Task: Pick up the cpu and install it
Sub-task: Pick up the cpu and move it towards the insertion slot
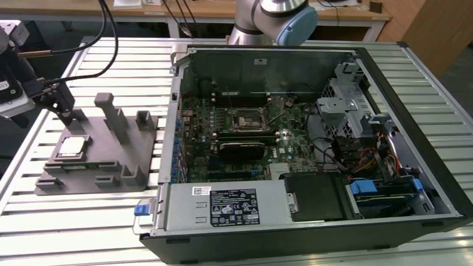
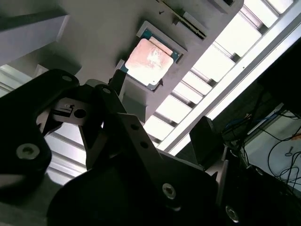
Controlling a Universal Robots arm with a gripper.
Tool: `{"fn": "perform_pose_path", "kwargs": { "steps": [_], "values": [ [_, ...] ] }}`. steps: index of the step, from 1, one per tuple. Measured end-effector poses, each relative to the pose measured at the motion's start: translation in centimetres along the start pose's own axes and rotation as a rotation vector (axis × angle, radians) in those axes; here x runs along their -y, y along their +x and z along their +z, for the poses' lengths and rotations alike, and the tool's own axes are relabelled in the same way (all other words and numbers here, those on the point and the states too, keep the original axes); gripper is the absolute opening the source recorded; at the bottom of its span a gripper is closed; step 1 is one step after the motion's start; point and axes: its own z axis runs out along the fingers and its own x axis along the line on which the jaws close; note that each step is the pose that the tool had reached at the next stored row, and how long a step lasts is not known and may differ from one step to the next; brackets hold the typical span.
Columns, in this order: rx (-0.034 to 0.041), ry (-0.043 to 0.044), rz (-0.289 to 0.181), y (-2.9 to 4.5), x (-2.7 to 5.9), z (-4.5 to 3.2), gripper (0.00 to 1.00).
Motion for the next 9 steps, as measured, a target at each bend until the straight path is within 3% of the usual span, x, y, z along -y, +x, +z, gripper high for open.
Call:
{"fn": "perform_pose_path", "kwargs": {
  "steps": [9],
  "values": [
    [0.0001,0.0002,0.000,0.00,0.02,0.18,0.82]
  ]
}}
